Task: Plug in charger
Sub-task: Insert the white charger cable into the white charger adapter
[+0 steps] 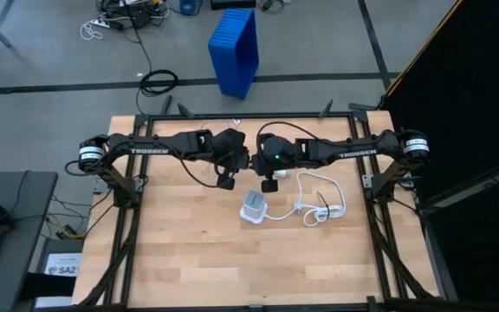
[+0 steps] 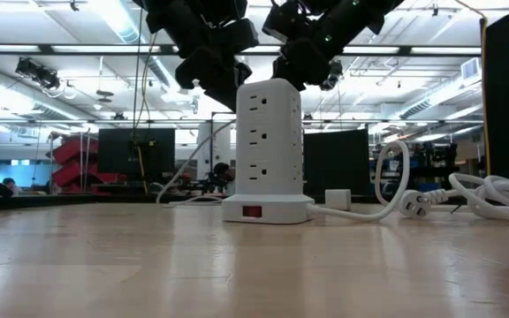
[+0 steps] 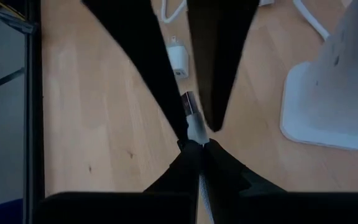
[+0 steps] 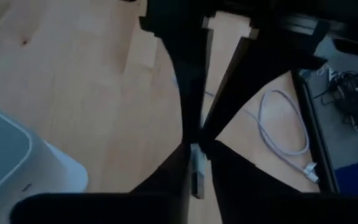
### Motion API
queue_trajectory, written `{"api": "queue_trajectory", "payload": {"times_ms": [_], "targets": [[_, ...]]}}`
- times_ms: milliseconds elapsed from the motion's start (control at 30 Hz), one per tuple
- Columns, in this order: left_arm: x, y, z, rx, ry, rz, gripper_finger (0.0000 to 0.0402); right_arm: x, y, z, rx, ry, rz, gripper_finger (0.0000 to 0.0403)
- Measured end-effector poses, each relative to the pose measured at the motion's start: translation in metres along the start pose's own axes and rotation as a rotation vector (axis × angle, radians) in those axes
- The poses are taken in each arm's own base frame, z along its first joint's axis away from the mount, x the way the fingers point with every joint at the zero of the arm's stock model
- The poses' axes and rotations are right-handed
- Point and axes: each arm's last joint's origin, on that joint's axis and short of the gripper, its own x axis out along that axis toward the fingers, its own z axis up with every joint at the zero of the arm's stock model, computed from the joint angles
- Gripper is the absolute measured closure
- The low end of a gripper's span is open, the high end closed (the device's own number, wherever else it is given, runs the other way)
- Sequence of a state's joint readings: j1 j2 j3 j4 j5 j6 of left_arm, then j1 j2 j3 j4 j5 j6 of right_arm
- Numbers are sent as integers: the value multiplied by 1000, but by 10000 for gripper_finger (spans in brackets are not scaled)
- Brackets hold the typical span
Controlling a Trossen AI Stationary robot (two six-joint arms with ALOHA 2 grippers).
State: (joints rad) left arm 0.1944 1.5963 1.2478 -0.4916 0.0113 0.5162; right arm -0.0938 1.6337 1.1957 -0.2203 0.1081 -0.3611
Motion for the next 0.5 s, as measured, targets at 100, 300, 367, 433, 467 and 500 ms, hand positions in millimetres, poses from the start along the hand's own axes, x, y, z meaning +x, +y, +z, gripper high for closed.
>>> {"api": "queue_trajectory", "payload": {"times_ms": [100,300,367,433,467,500], "targets": [[0,0,0,-3,1,0,401,0,-1,0,2,2,-5,305],[0,0,0,-27,2,1,401,2,-5,-6,61,16,1,261],[0,0,0,-27,2,1,401,4,-4,-11,64,26,5,257],[0,0,0,-27,2,1,401,6,-4,-14,73,23,2,258],[0,0,0,-27,2,1,401,7,-4,-16,78,18,-1,260],[0,0,0,-27,1,1,401,8,-4,-19,80,13,-3,263]]}}
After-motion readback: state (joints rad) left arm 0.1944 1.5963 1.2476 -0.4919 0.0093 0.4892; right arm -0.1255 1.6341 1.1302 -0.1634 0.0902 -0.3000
